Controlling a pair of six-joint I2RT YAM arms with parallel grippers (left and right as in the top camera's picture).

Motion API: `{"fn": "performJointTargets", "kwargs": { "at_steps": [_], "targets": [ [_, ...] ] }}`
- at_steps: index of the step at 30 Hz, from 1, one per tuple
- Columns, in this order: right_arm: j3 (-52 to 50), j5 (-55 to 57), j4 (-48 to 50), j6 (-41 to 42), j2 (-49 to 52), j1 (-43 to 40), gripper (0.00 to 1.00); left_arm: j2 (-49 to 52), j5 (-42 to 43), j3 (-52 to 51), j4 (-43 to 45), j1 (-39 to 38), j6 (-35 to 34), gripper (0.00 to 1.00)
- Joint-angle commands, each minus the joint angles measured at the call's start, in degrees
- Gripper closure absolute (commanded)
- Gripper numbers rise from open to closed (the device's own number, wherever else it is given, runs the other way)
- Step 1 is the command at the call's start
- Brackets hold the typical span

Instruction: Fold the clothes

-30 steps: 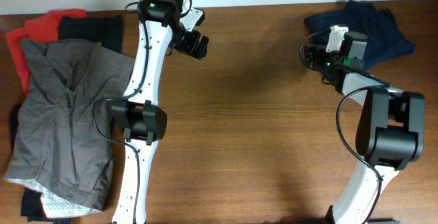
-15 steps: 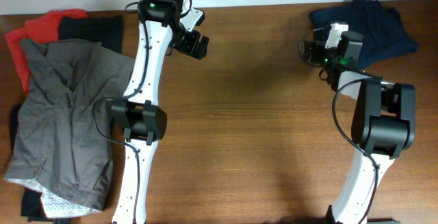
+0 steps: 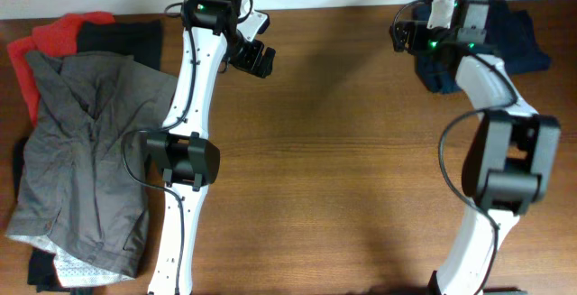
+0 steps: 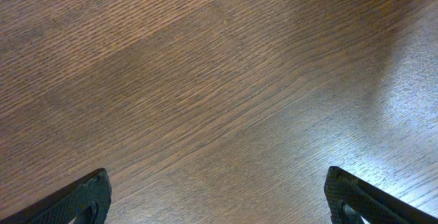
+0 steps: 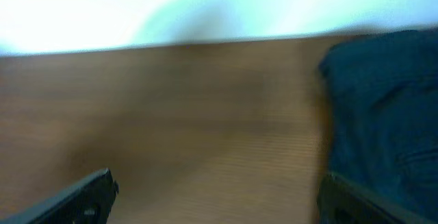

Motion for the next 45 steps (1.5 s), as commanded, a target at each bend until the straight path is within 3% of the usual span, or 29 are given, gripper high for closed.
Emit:
{"fn": "performJointTargets", "kwargs": {
  "at_steps": [1, 5, 10, 15, 17, 20, 22, 23, 28, 30, 34, 37, 40, 45],
  "targets": [
    [3.80, -10.32, -7.82, 0.28, -14.27, 0.63, 0.02, -2.19, -0.42, 1.09, -0.02, -0.11, 0.33, 0.01],
    [3.78, -16.90, -14.93, 11.91, -27.06, 2.51, 0.01, -2.19, -0.42, 1.09, -0.02, -0.11, 0.33, 0.01],
    [3.78, -15.80, -19.82, 11.61, -32.63, 2.54, 0.01, -2.19, -0.42, 1.09, -0.02, -0.11, 0.35, 0.01],
    [3.78, -14.40, -27.67, 11.23, -34.80, -3.21, 0.01, -2.19, -0.39, 1.09, -0.02, -0.11, 0.33, 0.01],
    [3.78, -14.29, -30.25, 5.60, -35.15, -5.55, 0.01, -2.19, -0.42, 1.09, -0.02, -0.11, 0.35, 0.01],
    [2.93, -9.70, -32.74, -12.07, -37.90, -5.44, 0.01, -2.19, -0.42, 1.09, -0.02, -0.11, 0.33, 0.01],
    [1.38, -4.39, -33.14, -16.04, -40.54, -3.91, 0.01, -2.19, -0.39, 1.09, -0.02, -0.11, 0.33, 0.01],
    [-2.78, 2.03, -31.82, -16.74, -45.79, -1.62, 0.01, -2.19, -0.39, 1.09, -0.02, -0.11, 0.33, 0.01],
    [-22.84, 2.71, -22.73, -16.76, -63.73, 1.36, 0.01, -2.19, -0.42, 1.09, -0.02, -0.11, 0.33, 0.01],
    [-41.53, 2.69, -15.47, -16.76, -77.07, 1.33, 0.01, -2.19, -0.39, 1.09, -0.02, -0.11, 0.35, 0.01],
    [-60.98, 2.67, -7.17, -16.57, -90.64, 1.33, 0.01, -2.19, -0.39, 1.09, -0.02, -0.11, 0.35, 0.01],
    [-76.83, 2.67, 3.30, -10.56, -101.46, 1.36, 0.01, -2.19, -0.42, 1.09, -0.02, -0.11, 0.35, 0.01],
    [-87.12, 2.62, 10.95, -6.19, -107.12, 1.68, 0.01, -2.19, -0.42, 1.09, -0.02, -0.11, 0.33, 0.01],
    [-95.73, 5.14, 12.90, -6.40, -113.24, 4.92, 0.01, -2.19, -0.42, 1.09, -0.02, -0.11, 0.35, 0.01]
  ]
}}
